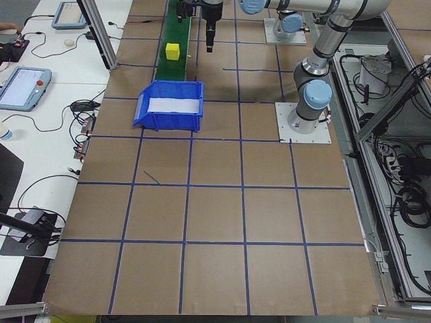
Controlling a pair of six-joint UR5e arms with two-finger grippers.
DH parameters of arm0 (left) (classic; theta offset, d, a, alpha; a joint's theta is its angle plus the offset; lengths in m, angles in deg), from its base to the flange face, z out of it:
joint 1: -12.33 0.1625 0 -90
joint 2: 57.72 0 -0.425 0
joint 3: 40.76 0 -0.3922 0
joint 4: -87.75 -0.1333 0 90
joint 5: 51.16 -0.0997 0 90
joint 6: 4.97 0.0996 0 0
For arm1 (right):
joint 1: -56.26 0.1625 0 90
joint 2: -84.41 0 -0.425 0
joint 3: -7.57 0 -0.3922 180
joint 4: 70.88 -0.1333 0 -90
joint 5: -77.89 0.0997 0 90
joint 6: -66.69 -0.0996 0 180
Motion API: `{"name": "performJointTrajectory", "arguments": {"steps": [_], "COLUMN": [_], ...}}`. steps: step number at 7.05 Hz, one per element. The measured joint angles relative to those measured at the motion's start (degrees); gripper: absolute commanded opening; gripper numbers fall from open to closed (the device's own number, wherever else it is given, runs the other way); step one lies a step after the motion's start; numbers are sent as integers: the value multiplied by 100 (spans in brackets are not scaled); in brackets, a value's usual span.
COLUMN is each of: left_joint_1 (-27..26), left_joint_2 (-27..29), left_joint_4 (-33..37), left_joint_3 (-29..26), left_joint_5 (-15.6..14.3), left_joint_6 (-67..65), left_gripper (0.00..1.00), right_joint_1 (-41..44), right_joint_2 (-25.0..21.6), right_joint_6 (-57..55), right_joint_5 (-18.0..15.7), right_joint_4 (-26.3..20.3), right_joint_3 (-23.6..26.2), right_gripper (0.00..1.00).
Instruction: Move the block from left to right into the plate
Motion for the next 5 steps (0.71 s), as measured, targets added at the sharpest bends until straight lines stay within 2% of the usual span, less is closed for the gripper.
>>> {"name": "performJointTrajectory", "arguments": {"steps": [1, 5], "left_joint_1": [2, 18], "left_joint_2": [8, 26], "left_joint_4": [39, 67], "left_joint_3": [-21, -41], "left_joint_5": [11, 57], "left_joint_6": [-1, -4], "left_gripper": [100, 100], "right_joint_1": [55, 80], "right_joint_2": [85, 203], "right_joint_6": [-107, -184], "right_joint_5": [227, 531], "right_joint_4": [3, 5], "right_joint_3": [-44, -22], "right_gripper": [100, 100]}}
